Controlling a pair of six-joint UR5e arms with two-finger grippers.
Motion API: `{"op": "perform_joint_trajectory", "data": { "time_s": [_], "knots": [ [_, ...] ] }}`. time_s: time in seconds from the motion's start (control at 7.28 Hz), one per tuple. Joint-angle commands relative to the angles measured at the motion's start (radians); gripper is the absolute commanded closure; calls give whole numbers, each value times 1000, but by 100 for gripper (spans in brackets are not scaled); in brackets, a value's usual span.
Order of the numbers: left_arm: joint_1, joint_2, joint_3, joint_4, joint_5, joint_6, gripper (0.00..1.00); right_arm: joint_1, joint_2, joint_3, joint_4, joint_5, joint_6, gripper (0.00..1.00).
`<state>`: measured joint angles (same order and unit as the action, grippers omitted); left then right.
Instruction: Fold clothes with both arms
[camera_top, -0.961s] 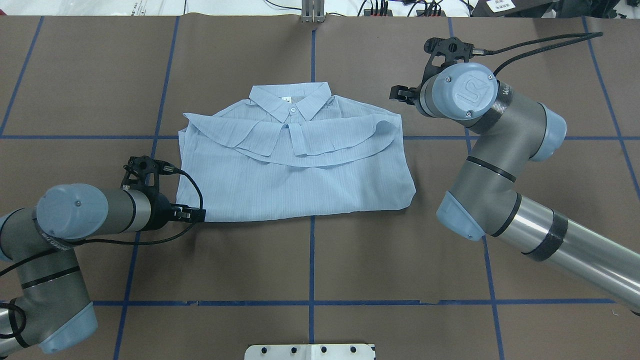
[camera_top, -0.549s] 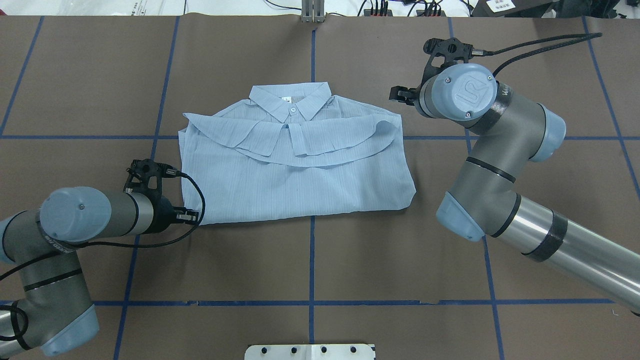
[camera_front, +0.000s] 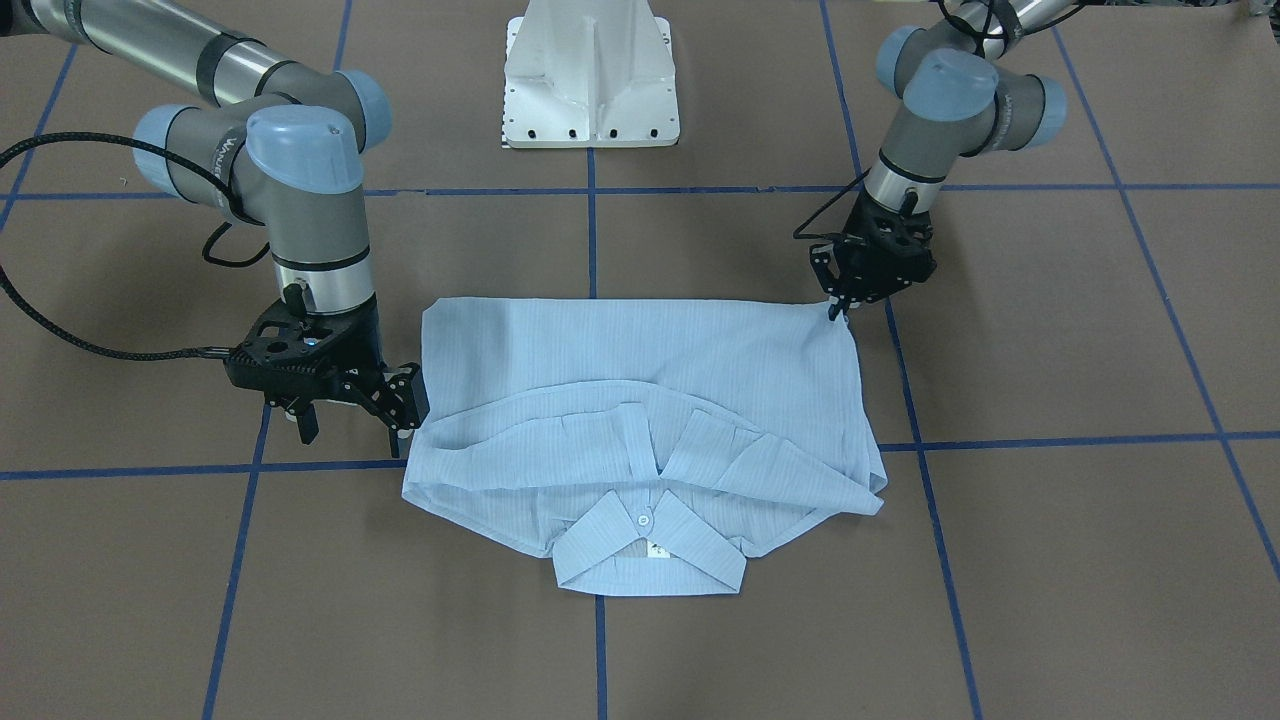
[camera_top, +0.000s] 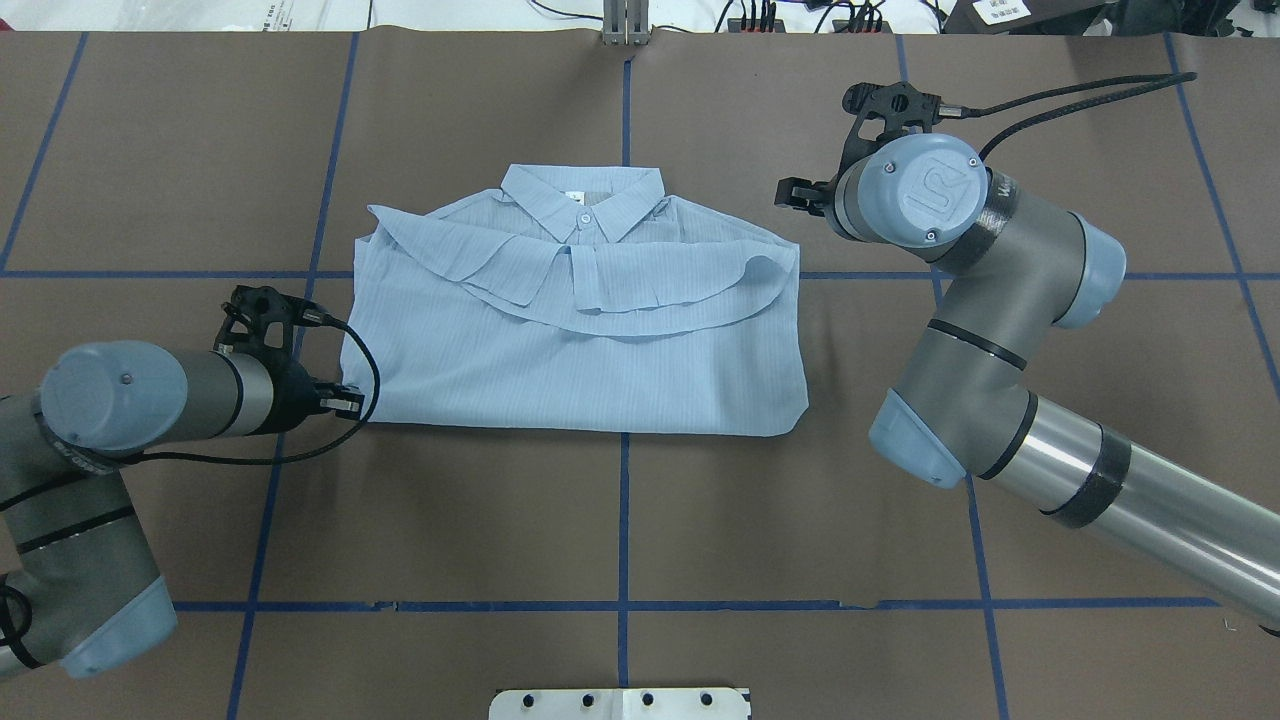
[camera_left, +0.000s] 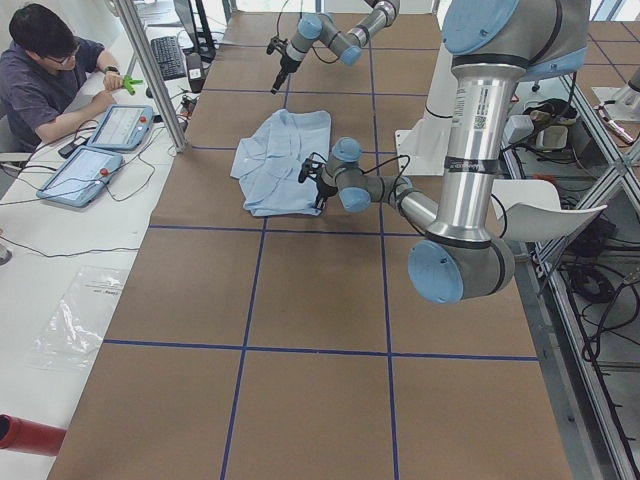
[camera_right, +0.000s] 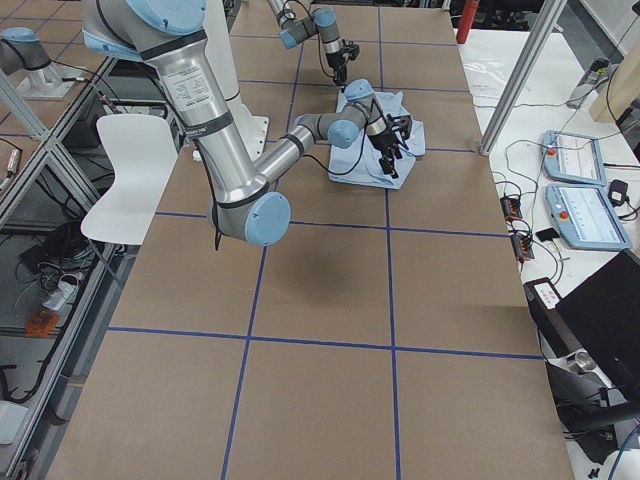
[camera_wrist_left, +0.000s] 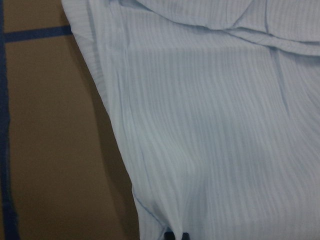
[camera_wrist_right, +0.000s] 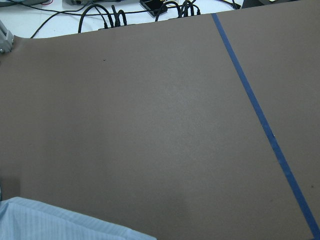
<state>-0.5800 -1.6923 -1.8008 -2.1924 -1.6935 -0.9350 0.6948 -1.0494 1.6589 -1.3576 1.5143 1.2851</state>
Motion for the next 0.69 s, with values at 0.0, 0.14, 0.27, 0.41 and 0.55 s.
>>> {"op": "perform_joint_trajectory", "data": {
  "time_s": [0.0,0.14,0.27,0.41,0.55],
  "knots": [
    [-191,-6,94,-1,0,228,100,-8,2,-1,0,0,5,0],
    [-275,-76,201,-7,0,316,100,-12,6,-1,0,0,5,0],
    [-331,-201,345,-7,0,371,100,-17,12,-1,0,-2,8,0],
    [-362,-319,498,-9,2,372,100,-21,15,1,0,-2,13,0],
    [-379,-436,627,-9,8,371,100,-24,17,4,2,-2,22,0]
  ]
}}
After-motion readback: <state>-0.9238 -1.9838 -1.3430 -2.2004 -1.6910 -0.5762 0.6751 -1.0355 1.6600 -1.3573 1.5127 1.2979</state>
